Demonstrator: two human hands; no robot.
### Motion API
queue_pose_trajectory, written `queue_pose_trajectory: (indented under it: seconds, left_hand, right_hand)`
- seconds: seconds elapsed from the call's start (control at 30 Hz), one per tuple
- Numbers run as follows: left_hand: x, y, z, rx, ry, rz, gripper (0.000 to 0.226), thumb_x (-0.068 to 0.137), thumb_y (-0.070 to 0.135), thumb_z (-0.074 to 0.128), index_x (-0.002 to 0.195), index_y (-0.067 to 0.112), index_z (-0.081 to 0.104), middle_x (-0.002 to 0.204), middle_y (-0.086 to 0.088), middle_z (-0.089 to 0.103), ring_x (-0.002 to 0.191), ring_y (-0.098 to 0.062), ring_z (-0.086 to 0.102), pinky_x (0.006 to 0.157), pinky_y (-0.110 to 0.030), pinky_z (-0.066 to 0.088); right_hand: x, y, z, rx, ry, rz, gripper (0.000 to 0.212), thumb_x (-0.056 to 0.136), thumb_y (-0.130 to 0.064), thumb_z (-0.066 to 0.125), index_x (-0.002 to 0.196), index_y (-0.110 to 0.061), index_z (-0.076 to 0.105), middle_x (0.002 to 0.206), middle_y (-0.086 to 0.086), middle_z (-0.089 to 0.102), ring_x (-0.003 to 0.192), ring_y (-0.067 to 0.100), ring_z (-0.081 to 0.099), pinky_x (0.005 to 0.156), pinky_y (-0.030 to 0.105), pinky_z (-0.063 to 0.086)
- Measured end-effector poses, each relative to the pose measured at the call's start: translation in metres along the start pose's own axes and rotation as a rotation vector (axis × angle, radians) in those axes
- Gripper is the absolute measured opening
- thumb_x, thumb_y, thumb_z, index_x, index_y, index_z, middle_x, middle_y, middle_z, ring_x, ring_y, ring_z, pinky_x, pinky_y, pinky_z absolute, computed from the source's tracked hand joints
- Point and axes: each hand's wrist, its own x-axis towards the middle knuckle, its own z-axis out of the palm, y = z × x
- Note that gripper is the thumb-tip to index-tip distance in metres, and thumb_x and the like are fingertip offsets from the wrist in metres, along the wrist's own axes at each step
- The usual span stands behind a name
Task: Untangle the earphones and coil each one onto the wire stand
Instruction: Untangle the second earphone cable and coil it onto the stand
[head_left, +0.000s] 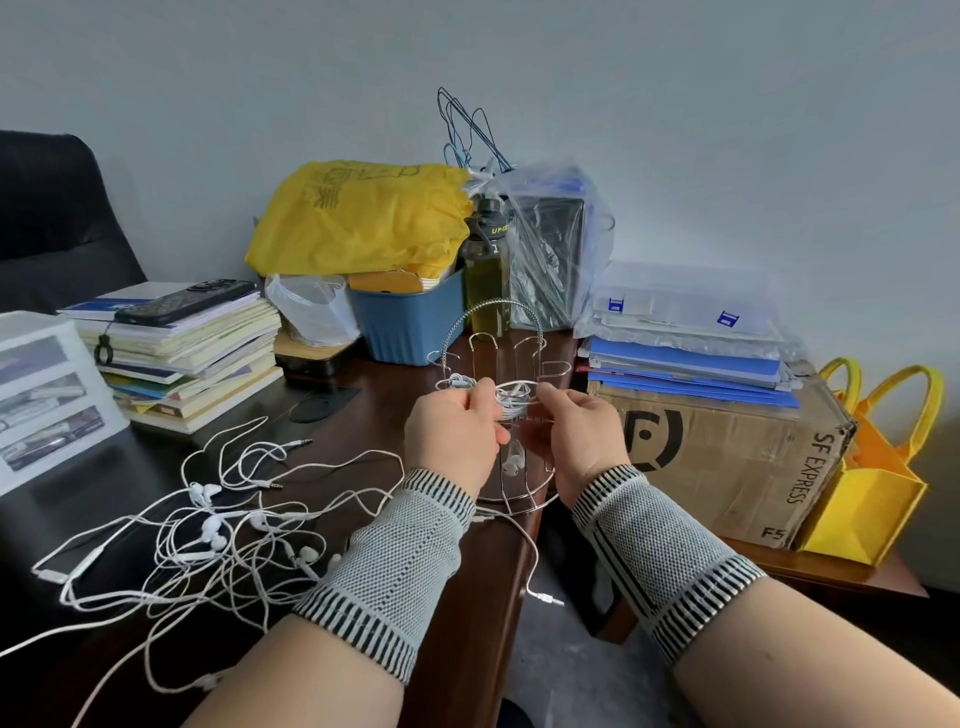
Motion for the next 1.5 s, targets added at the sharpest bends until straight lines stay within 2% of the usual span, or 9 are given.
queue_pose_trajectory:
  seconds: [0.27,0.5,0.6,0.7,0.83,1.07,1.23,1.37,1.5]
  left_hand:
    - [-0.003,-0.004,0.002,0.09,-0.026,0.008,0.051,0.101,0.032,0.04,0.059,0.016,0.064,0.056,0.003,0.068,0.059,-0.014,0.069,0.072,-0.034,0.058]
    - [-0.01,-0.014,-0.002,0.003,-0.101,0.034,0.046,0.096,0.017,0.044,0.052,0.02,0.055,0.075,-0.001,0.074,0.075,-0.016,0.072,0.077,-0.041,0.059]
    - [-0.013,-0.019,-0.006,0.088,-0.118,0.118,0.043,0.097,0.02,0.046,0.055,0.018,0.056,0.07,0.0,0.071,0.066,-0.009,0.065,0.068,-0.031,0.054]
    - [-0.017,-0.018,-0.011,0.177,-0.193,0.203,0.036,0.098,0.021,0.048,0.066,0.012,0.062,0.057,0.008,0.055,0.051,-0.001,0.05,0.051,-0.014,0.035]
    - [-0.016,-0.021,-0.015,0.274,-0.275,0.273,0.03,0.098,0.023,0.049,0.07,0.013,0.056,0.067,0.007,0.046,0.057,-0.008,0.042,0.056,-0.025,0.029]
    - [-0.015,-0.019,-0.026,0.435,-0.317,0.361,0.032,0.097,0.024,0.05,0.066,0.028,0.045,0.079,0.01,0.048,0.063,-0.005,0.045,0.058,-0.02,0.028]
    - [-0.015,-0.017,-0.041,0.241,-0.385,0.23,0.024,0.1,0.02,0.044,0.078,0.019,0.055,0.069,0.003,0.067,0.061,-0.01,0.064,0.067,-0.031,0.051]
    - [-0.01,-0.021,-0.052,0.223,-0.359,0.26,0.027,0.101,0.017,0.042,0.077,0.014,0.055,0.055,0.007,0.059,0.049,-0.006,0.053,0.058,-0.022,0.043]
    - [-0.01,-0.016,-0.044,0.022,-0.299,0.247,0.025,0.099,0.018,0.047,0.077,0.014,0.059,0.057,0.005,0.058,0.05,-0.008,0.049,0.06,-0.033,0.048]
  right_hand:
    - [0.01,-0.003,0.002,-0.266,0.066,-0.074,0.024,0.082,-0.02,0.067,0.061,-0.01,0.063,0.054,0.002,0.063,0.054,0.021,0.063,0.071,0.05,0.059]
    - [0.011,-0.001,0.0,-0.22,0.066,-0.086,0.016,0.082,-0.011,0.068,0.068,-0.01,0.059,0.064,0.009,0.066,0.056,0.022,0.063,0.072,0.05,0.059]
    - [0.009,0.004,-0.003,-0.274,0.073,-0.175,0.012,0.08,-0.008,0.066,0.071,-0.014,0.06,0.072,0.011,0.068,0.067,0.03,0.067,0.073,0.052,0.058]
    - [0.001,0.01,-0.012,-0.363,-0.02,-0.385,0.022,0.082,-0.001,0.063,0.073,-0.02,0.059,0.075,0.004,0.064,0.066,0.018,0.06,0.071,0.038,0.056]
    - [-0.01,0.015,-0.019,-0.638,-0.202,-0.744,0.038,0.082,0.005,0.062,0.08,-0.032,0.063,0.088,-0.004,0.054,0.077,0.0,0.052,0.073,0.01,0.044]
    - [-0.005,0.022,-0.018,-0.746,-0.266,-0.901,0.02,0.079,-0.006,0.074,0.091,-0.022,0.073,0.09,-0.012,0.046,0.087,-0.002,0.049,0.079,0.006,0.041]
    - [-0.005,0.026,-0.019,-0.719,-0.194,-0.851,0.011,0.08,-0.02,0.076,0.08,-0.023,0.066,0.087,-0.012,0.048,0.083,-0.005,0.049,0.072,0.004,0.039]
    - [-0.007,0.027,-0.017,-0.597,-0.132,-0.775,0.017,0.087,-0.016,0.068,0.075,-0.025,0.058,0.082,0.0,0.058,0.073,0.004,0.054,0.069,0.008,0.043]
    - [-0.009,0.027,-0.012,-0.329,-0.152,-0.512,0.017,0.088,-0.015,0.065,0.073,-0.018,0.059,0.08,0.016,0.063,0.065,0.013,0.057,0.063,0.027,0.052]
